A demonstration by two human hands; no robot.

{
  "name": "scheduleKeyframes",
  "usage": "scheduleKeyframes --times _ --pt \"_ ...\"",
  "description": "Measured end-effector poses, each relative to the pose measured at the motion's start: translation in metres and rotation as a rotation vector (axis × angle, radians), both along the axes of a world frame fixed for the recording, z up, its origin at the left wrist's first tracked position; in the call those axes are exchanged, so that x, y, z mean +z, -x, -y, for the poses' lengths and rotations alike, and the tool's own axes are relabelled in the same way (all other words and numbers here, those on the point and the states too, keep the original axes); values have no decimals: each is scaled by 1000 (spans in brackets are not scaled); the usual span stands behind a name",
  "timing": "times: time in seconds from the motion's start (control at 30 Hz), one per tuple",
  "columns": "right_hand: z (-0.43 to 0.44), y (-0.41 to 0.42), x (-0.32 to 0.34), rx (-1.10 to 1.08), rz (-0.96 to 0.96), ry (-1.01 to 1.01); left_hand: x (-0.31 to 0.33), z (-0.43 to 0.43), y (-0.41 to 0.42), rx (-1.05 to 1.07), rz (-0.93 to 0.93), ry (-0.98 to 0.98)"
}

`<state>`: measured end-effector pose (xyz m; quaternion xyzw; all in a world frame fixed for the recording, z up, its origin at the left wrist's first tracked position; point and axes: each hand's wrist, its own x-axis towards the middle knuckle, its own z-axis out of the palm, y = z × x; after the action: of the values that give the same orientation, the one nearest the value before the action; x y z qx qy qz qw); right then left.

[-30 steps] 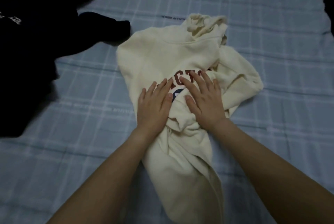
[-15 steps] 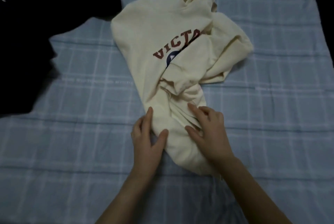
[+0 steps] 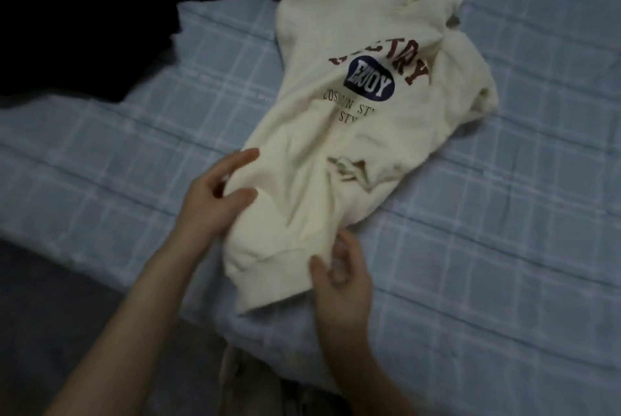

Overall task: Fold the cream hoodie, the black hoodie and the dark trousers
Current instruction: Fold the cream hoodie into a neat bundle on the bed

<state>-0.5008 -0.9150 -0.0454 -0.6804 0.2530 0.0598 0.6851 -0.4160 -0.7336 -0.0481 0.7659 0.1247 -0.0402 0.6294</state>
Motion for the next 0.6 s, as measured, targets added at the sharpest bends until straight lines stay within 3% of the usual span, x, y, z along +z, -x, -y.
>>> scheduleKeyframes --times 0.07,0.17,0.27,0.33,0.43,0.5,0.6 --pt "-16 19 -2 158 -119 -110 -7 -20 3 37 -4 -178" --pt "3 8 0 133 -147 4 -21 -21 15 23 -38 -383" --pt "39 -13 4 105 78 269 -25 -3 33 32 107 -610" --pt "59 -30 0 225 242 510 -28 18 45 2 262 -717" --pt "74 -63 -17 477 521 828 -36 51 54 -66 306 -873" --pt "75 -84 -27 655 608 817 -40 62 53 -94 347 -895" --pt "75 -101 -43 888 540 760 -41 69 47 -234 462 -849"
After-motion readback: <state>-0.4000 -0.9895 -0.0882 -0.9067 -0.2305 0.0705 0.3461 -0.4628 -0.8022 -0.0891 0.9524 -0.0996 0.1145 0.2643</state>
